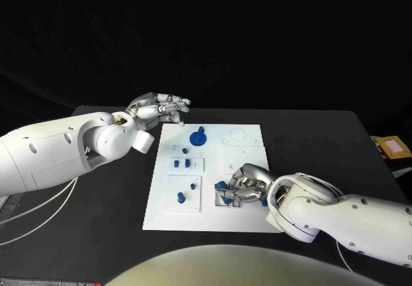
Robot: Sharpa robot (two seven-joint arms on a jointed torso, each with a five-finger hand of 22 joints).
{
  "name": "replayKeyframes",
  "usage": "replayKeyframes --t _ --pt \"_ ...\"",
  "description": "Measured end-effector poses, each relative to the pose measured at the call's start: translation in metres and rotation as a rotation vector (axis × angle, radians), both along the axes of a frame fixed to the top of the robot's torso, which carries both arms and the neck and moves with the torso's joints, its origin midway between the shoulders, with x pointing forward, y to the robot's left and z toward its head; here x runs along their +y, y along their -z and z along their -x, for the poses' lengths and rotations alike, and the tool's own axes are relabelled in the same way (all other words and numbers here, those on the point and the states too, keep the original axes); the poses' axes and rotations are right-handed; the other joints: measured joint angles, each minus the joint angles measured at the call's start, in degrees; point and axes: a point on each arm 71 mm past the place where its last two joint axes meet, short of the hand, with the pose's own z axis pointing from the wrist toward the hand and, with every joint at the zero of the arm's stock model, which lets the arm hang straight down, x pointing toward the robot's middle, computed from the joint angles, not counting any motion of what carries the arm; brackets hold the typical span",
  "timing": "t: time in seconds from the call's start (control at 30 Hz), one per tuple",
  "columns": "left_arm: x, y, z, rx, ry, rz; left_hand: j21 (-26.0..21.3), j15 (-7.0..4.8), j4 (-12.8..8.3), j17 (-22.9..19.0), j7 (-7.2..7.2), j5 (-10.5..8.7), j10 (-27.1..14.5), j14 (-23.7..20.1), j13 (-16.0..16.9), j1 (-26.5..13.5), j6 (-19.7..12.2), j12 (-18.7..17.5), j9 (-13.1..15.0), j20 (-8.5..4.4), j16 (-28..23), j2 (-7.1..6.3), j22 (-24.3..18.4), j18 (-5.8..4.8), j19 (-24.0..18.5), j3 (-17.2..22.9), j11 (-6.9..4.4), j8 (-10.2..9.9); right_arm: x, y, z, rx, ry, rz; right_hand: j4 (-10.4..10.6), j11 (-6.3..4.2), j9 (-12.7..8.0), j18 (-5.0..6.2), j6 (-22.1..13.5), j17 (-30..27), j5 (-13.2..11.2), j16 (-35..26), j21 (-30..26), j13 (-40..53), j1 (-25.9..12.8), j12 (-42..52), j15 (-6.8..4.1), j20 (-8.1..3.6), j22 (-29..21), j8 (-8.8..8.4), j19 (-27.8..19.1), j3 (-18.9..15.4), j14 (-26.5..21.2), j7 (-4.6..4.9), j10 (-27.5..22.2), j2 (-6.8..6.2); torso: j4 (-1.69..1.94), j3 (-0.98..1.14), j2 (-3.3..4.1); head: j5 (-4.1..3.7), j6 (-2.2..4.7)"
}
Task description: Assemble the parts on the task board
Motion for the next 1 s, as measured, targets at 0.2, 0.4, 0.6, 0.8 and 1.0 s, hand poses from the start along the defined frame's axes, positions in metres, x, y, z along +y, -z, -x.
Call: replayKeyframes --t 0.2,0.4,0.6,0.8,1.0 --pt "0.0003 -0.0001 0.0003 0.001 0.0 0.0 0.0 0.0 0.0 0.0 0.0 0.0 0.0 0.0 0.05 0.0 0.0 0.0 0.0 0.0 0.0 0.0 0.0 0.0 0.0 0.0 0.0 0.0 0.0014 0.0029 -0.0009 0.009 -0.003 0.011 0.13 -0.2 0.54 0.0 1.08 0.0 0.0 0.0 0.0 0.05 -1.46 0.22 -0.21 0.01 0.0 0.64 0.0 -1.16 0.21 -1.07 0.2 -0.38 0.0 0.03 0.03 0.12 0.0" --pt "0.0008 -0.0002 0.0006 0.002 0.0 -0.001 0.0 0.0 0.0 0.01 0.0 0.0 0.0 0.0 0.05 0.0 0.0 0.0 0.0 0.0 0.0 0.0 0.0 0.0 0.0 0.0 0.0 0.0 0.0004 0.0053 -0.0024 0.012 0.002 0.027 0.23 -0.42 1.22 0.0 2.14 0.0 0.76 0.0 0.0 0.05 -3.47 0.51 -0.41 -0.18 0.0 0.89 0.19 -2.76 0.0 -1.95 0.39 -0.15 0.0 0.02 0.03 0.27 0.0" --pt "0.0009 -0.0002 0.0008 0.002 0.0 -0.001 0.0 0.0 0.0 0.01 0.0 0.0 0.0 0.0 0.04 0.0 0.0 0.0 0.0 0.0 0.0 0.0 0.01 -0.01 0.0 0.0 0.0 0.0 0.0013 0.0069 -0.0028 0.005 0.004 0.042 0.19 -0.42 2.17 0.0 2.13 0.0 -4.45 0.0 0.0 0.04 -5.81 0.51 -0.41 -0.38 -0.01 1.76 -0.02 -5.36 0.0 -2.22 0.39 1.0 0.0 0.02 -0.01 0.32 0.0" --pt "0.0016 -0.0003 0.0009 0.003 -0.001 -0.002 0.0 0.0 0.0 0.01 0.0 0.0 0.0 0.0 0.04 0.0 0.0 0.0 0.0 -0.01 0.0 0.0 0.01 0.0 0.0 0.0 0.0 0.0 0.0005 0.0073 -0.0032 -0.008 0.006 0.057 0.3 -0.42 2.81 0.0 1.97 0.0 -10.42 0.0 0.0 0.04 -8.3 0.51 -0.41 -0.38 0.04 2.17 -0.02 -9.14 0.0 -2.22 0.39 2.28 0.0 0.02 -0.03 0.33 0.0" --pt "0.0018 -0.0003 0.001 0.003 -0.001 -0.002 0.0 0.0 0.0 0.01 0.0 0.0 0.0 0.0 0.03 0.25 0.0 0.24 0.0 -0.21 0.0 0.25 -0.12 0.0 0.2 0.0 0.0 0.0 0.0 0.0064 -0.0016 -0.021 0.001 0.064 0.31 -0.42 2.91 0.0 1.79 -0.01 -11.48 0.0 -0.01 0.03 -9.04 -0.24 -0.41 -0.38 0.04 2.18 -0.02 -10.75 0.0 -2.04 0.39 2.42 -0.03 0.03 -0.05 0.34 0.0"
